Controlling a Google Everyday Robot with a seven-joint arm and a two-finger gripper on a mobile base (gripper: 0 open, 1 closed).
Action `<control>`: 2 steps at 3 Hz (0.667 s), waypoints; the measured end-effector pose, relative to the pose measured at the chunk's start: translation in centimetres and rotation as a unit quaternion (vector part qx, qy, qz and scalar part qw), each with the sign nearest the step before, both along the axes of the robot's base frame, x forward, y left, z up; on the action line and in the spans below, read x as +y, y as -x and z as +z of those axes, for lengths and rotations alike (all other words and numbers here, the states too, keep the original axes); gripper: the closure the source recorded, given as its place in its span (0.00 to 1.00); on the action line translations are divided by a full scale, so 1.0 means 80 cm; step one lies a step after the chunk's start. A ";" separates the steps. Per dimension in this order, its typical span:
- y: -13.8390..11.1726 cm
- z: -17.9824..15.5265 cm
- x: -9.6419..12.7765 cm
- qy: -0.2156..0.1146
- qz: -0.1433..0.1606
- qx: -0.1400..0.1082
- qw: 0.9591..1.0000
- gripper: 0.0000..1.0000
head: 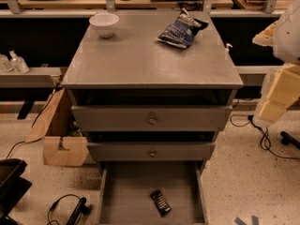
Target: Pick rxbar chocolate from bottom drawer and place on counter
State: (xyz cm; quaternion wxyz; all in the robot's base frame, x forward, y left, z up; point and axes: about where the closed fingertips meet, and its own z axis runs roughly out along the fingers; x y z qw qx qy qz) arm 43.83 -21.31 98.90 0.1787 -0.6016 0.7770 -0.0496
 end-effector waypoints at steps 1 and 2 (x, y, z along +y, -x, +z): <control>0.000 0.000 0.000 0.000 0.000 0.000 1.000 0.00; -0.003 -0.009 -0.007 -0.005 -0.013 -0.007 1.000 0.00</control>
Offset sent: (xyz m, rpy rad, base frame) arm 0.0064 -0.0159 -0.0224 0.0243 -0.0168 -0.0670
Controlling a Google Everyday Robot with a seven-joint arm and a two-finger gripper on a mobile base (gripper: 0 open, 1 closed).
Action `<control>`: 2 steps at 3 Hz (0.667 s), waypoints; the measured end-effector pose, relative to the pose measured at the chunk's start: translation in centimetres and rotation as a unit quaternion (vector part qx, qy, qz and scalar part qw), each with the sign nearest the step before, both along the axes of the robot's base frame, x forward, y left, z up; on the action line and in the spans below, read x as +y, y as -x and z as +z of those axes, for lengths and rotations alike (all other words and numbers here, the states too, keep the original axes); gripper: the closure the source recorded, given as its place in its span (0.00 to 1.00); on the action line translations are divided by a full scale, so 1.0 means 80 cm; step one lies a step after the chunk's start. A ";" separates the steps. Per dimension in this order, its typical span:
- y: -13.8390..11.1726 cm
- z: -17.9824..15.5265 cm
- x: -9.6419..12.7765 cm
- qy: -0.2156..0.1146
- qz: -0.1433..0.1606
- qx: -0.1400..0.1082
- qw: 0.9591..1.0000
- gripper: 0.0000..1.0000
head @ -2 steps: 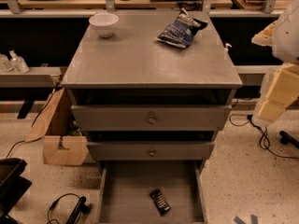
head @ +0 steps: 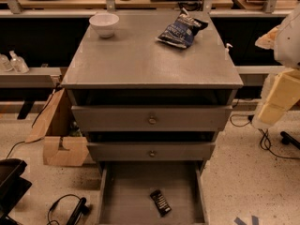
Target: Pick rxbar chocolate from bottom drawer and place on counter
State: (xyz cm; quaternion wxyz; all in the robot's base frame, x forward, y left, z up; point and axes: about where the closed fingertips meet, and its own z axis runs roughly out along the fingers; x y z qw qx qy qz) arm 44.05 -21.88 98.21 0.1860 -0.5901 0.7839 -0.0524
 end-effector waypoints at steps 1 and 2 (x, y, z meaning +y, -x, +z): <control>0.007 -0.033 -0.007 -0.020 -0.002 -0.002 1.000 0.00; 0.026 -0.130 -0.045 -0.045 -0.028 0.005 0.999 0.00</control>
Offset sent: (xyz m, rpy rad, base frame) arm 0.0166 -0.0722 -0.1964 0.1793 -0.1689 -0.1514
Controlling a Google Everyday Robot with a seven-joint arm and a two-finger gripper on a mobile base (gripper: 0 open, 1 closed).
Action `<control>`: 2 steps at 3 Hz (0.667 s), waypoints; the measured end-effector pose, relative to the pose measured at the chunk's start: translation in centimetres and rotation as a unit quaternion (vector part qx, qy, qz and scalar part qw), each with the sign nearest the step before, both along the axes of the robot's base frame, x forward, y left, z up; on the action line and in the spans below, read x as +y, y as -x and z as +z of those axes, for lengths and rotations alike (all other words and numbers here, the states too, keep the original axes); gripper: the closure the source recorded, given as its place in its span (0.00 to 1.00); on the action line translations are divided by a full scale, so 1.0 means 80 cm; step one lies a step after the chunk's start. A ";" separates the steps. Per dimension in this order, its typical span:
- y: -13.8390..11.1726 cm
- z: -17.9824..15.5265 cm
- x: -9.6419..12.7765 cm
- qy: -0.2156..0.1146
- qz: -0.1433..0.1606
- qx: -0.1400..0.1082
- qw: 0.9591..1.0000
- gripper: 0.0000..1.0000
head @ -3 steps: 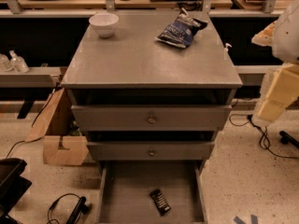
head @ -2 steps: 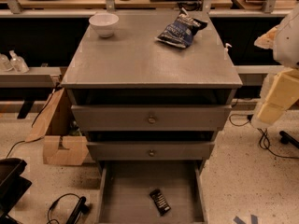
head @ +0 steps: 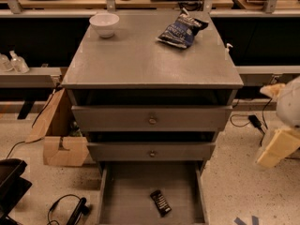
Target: Pick rxbar chocolate from bottom drawer and place on counter
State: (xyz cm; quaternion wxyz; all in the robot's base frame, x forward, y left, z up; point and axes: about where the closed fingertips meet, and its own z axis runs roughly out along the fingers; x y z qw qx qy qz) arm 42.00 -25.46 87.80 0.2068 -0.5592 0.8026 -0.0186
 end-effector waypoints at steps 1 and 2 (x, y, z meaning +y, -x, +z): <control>0.000 -0.074 -0.030 0.000 -0.031 -0.013 0.999 0.00; -0.006 -0.109 -0.054 0.004 -0.064 -0.039 0.997 0.00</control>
Offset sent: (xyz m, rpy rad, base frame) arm 0.0115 -0.0718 -0.1254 -0.0121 -0.1451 -0.2220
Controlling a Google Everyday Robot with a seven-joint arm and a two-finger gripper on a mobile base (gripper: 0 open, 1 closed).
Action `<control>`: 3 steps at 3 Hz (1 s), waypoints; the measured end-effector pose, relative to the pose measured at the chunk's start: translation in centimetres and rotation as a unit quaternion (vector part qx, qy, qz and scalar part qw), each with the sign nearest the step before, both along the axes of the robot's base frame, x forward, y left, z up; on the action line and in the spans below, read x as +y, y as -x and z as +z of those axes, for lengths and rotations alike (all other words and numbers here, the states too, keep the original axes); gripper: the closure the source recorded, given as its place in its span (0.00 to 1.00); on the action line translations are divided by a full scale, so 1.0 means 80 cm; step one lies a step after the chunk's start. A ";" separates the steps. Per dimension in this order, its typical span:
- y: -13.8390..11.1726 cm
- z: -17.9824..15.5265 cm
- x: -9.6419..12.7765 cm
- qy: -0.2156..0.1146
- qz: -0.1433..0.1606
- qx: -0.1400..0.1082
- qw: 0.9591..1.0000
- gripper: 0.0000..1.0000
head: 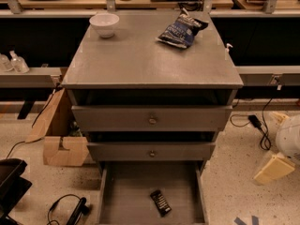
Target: Pick rxbar chocolate from bottom drawer and place on counter
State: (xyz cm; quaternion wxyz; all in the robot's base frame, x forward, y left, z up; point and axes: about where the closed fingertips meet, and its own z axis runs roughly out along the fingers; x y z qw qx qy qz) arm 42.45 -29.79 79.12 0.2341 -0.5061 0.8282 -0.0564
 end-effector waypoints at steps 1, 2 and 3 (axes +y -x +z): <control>-0.008 0.003 -0.001 0.001 -0.003 -0.016 1.000 0.00; -0.008 0.003 -0.001 0.001 -0.003 -0.016 1.000 0.00; -0.017 -0.016 0.005 -0.018 0.002 -0.010 1.000 0.00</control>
Offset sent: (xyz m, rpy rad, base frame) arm 0.0065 -0.0010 0.0023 -0.0027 -0.0321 -0.0067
